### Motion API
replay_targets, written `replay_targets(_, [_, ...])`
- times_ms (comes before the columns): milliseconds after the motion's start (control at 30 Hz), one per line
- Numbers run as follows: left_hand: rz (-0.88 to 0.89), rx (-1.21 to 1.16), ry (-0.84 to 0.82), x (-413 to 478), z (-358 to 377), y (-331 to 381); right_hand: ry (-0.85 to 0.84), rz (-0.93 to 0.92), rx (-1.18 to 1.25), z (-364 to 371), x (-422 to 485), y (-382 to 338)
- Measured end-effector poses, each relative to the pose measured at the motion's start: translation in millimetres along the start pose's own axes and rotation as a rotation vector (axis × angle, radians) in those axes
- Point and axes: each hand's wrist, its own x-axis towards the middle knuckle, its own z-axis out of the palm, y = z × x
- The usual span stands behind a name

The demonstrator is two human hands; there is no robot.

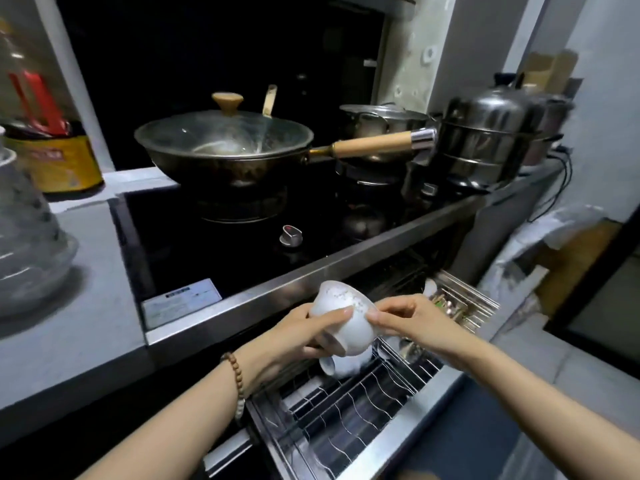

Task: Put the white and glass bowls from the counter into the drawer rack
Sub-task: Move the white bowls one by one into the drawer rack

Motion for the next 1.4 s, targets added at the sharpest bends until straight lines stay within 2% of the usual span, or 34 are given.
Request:
replay_targets(367, [-0.299, -0.214, 0.149, 88, -15, -127, 0.036, 0.374, 0.044, 14, 58, 117])
replay_targets(667, [-0.447, -0.129, 0.163, 144, -32, -196, 0.115, 0.574, 0.081, 31, 110, 189])
replay_targets(900, [-0.472, -0.125, 0.157, 162, -29, -223, 0.181, 0.675, 0.084, 36, 120, 219])
replay_targets(1133, [-0.434, -0.071, 0.357, 172, -25, -234, 0.270, 0.712, 0.113, 36, 126, 238])
replay_targets(1400, [-0.416, 0.028, 0.380, 175, -24, -238, 0.274, 0.717, 0.117, 33, 127, 247])
